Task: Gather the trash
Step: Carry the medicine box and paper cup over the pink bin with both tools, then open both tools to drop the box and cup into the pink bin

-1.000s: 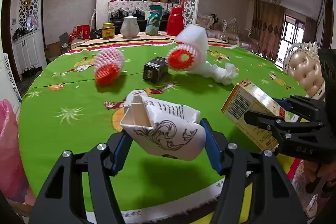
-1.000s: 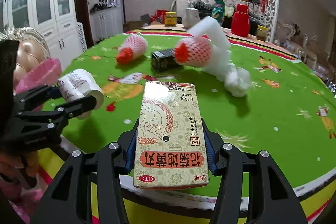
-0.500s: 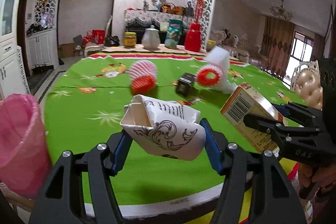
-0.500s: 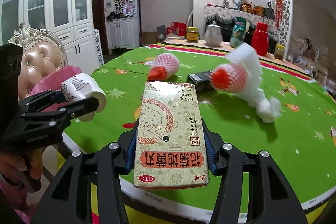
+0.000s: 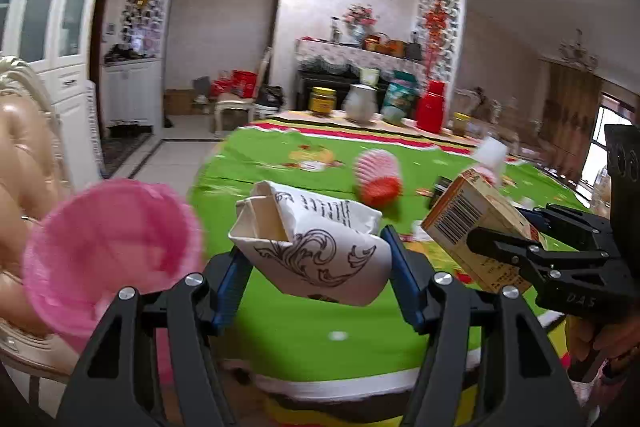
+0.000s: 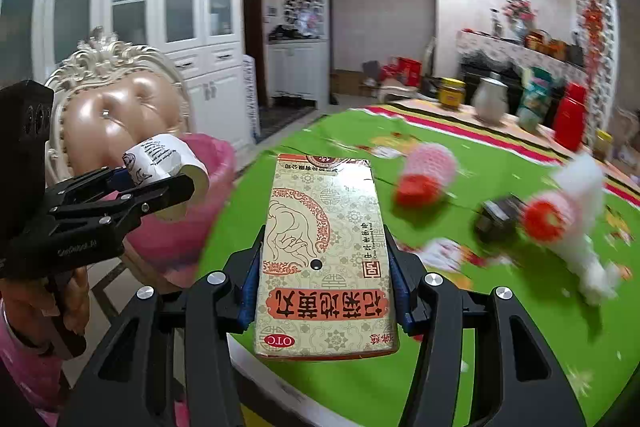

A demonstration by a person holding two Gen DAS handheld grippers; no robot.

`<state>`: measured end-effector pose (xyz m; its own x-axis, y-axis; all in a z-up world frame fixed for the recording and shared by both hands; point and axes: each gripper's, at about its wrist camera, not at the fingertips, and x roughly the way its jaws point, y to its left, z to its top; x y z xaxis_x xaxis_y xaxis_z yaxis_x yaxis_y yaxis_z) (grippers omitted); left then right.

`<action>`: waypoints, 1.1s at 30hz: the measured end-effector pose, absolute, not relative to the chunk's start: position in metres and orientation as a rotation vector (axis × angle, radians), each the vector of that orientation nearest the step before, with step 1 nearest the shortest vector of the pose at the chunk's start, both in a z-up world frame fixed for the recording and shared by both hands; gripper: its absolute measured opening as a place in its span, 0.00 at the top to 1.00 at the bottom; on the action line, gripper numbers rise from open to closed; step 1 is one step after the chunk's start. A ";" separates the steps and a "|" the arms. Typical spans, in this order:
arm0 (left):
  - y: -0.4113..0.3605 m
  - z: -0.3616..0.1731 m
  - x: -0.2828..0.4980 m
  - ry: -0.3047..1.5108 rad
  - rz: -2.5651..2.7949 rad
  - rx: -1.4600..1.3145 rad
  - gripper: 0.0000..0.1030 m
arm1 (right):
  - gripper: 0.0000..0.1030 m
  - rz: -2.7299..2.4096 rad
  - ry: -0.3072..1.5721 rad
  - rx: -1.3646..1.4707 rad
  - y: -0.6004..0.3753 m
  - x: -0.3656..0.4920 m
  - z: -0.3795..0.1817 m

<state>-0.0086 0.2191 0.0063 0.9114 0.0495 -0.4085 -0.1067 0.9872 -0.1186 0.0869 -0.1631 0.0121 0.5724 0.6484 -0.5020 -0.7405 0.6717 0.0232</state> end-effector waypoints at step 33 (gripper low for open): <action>0.440 -0.005 -0.056 0.433 0.537 -0.182 0.05 | 0.48 1.138 0.617 -0.191 0.083 0.111 -0.004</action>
<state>-0.0558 0.4400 -0.0047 0.7720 0.4549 -0.4440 -0.5303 0.8460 -0.0554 0.1106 0.0834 -0.0045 0.2757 0.7889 -0.5492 -0.8908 0.4243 0.1623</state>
